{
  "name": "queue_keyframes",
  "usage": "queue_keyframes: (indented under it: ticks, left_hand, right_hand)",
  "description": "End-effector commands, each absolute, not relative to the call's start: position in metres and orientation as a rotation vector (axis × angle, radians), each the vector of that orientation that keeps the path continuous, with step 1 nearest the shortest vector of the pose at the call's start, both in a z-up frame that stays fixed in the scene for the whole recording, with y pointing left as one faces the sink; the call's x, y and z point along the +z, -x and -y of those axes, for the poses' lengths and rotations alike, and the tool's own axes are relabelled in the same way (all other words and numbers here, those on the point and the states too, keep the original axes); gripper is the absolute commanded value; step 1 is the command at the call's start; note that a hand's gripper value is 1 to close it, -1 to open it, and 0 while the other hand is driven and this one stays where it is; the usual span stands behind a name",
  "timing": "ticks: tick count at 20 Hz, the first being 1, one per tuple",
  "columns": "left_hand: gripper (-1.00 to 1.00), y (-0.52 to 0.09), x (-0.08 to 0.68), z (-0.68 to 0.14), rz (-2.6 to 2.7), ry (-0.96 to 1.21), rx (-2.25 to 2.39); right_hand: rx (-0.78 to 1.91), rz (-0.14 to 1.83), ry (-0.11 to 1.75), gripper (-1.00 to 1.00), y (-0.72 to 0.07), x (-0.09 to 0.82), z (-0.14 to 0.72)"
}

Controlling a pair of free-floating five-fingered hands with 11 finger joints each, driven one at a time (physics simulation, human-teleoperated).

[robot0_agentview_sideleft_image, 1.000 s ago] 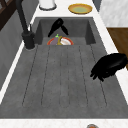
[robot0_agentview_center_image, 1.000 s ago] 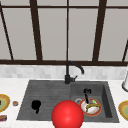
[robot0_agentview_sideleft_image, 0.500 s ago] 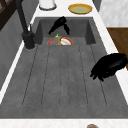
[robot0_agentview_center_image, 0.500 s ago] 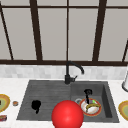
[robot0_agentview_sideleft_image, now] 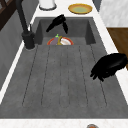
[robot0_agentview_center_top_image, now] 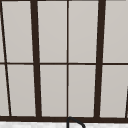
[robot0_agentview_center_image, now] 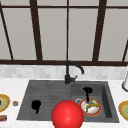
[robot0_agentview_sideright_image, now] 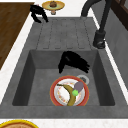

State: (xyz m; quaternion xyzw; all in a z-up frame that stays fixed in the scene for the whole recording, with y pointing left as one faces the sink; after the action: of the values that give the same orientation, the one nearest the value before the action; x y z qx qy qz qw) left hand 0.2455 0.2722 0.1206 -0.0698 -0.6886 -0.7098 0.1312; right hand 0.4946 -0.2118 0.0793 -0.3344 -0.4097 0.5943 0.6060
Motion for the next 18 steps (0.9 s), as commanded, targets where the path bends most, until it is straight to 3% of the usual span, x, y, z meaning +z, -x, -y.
queue_keyframes:
  ticks: [1,18]
  left_hand:
    - [0.00,-0.246,0.121,-0.272,1.999,0.203,-2.061]
    - [0.00,-0.246,0.121,-0.272,1.999,0.203,-2.061]
  right_hand:
    - [1.381,1.047,0.698,-1.00,-0.497,0.082,0.209]
    - [1.462,1.407,0.619,-1.00,-0.504,0.101,0.204]
